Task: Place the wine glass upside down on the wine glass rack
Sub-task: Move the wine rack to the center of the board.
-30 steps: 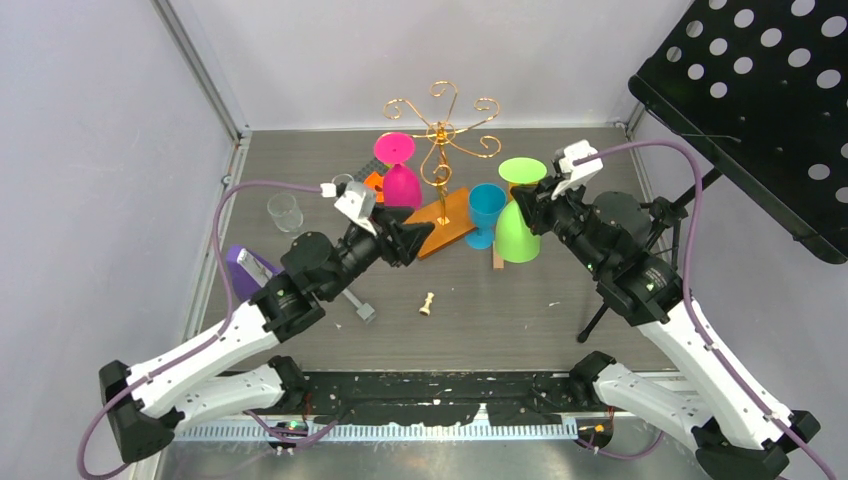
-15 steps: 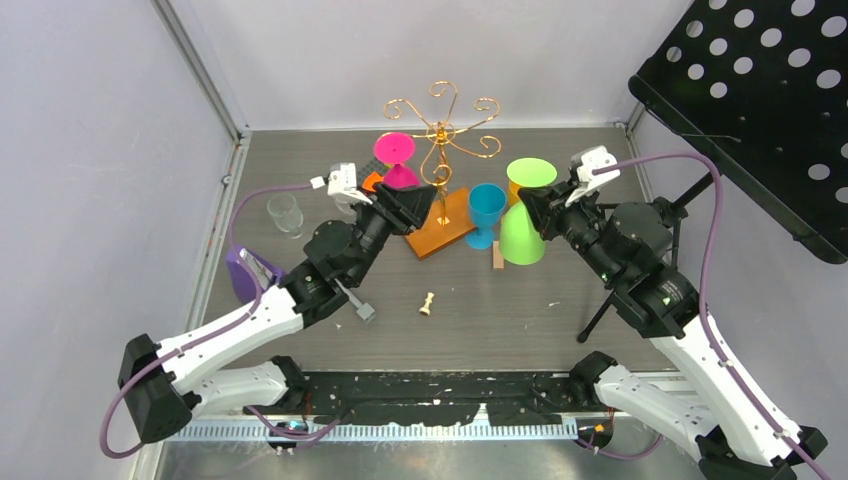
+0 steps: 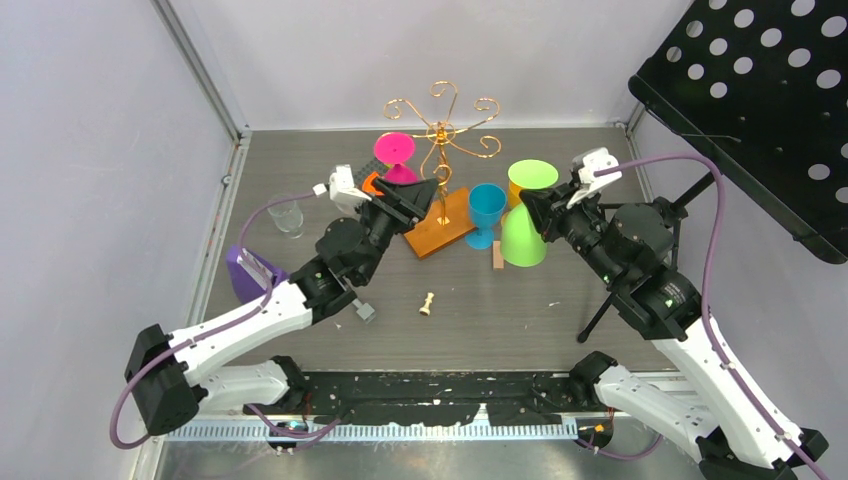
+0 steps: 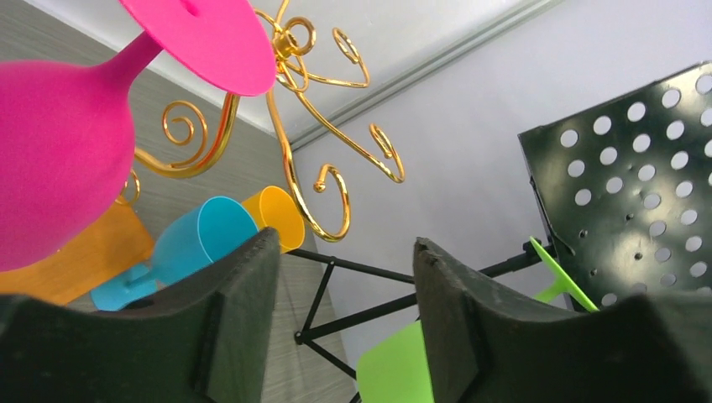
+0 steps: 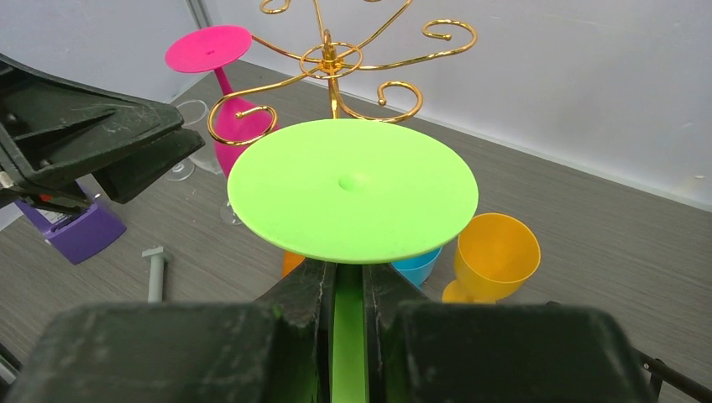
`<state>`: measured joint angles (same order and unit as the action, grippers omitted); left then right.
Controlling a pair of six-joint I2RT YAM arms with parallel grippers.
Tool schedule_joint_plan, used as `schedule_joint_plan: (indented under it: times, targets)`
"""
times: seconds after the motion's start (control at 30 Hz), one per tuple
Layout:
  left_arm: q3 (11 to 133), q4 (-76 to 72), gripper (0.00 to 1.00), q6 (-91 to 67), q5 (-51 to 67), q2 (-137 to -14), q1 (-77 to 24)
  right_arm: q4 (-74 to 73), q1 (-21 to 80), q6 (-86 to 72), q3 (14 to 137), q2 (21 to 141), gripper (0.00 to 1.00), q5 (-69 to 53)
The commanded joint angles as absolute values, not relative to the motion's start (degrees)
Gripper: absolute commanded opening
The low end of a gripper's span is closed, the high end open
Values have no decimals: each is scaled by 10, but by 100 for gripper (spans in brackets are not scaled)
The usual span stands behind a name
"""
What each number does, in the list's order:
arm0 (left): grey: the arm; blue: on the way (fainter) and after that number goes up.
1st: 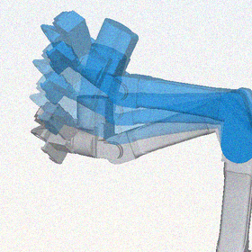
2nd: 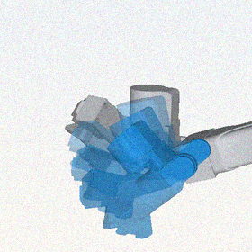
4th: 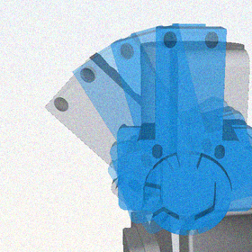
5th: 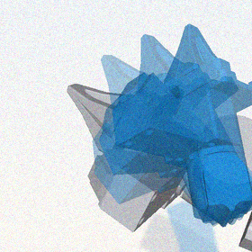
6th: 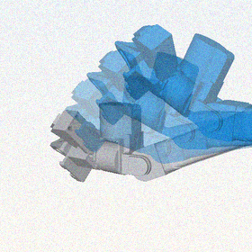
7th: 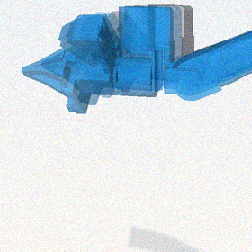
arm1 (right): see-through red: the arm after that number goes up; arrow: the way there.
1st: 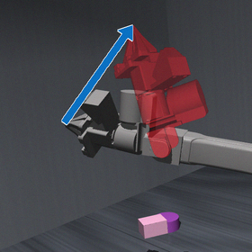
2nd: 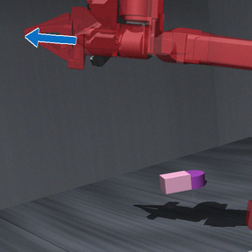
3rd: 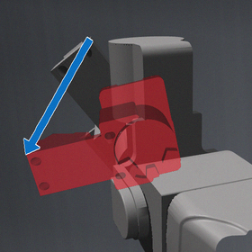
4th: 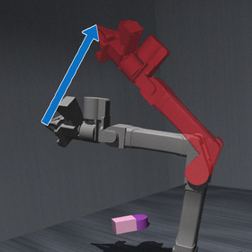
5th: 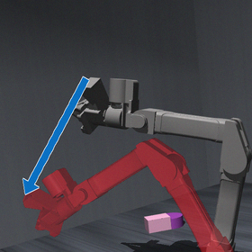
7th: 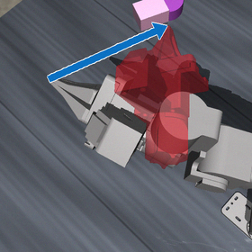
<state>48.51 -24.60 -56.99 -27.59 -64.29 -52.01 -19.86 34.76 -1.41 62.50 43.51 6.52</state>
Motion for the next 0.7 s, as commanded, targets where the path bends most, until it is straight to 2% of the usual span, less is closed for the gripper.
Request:
schedule_joint_plan:
  times: [0.0, 0.13, 0.67]
  targets:
    - [497, -261, 53, -603, -314, -659, -517, -183, 347, -18, 634, 427, 6, 70]
    - [498, -273, 48, -634, -314, -684, -513, -184, 346, -22, 634, 423, 5, 68]
    - [492, -383, 43, -668, -307, -739, -499, -186, 346, -31, 617, 406, 5, 71]
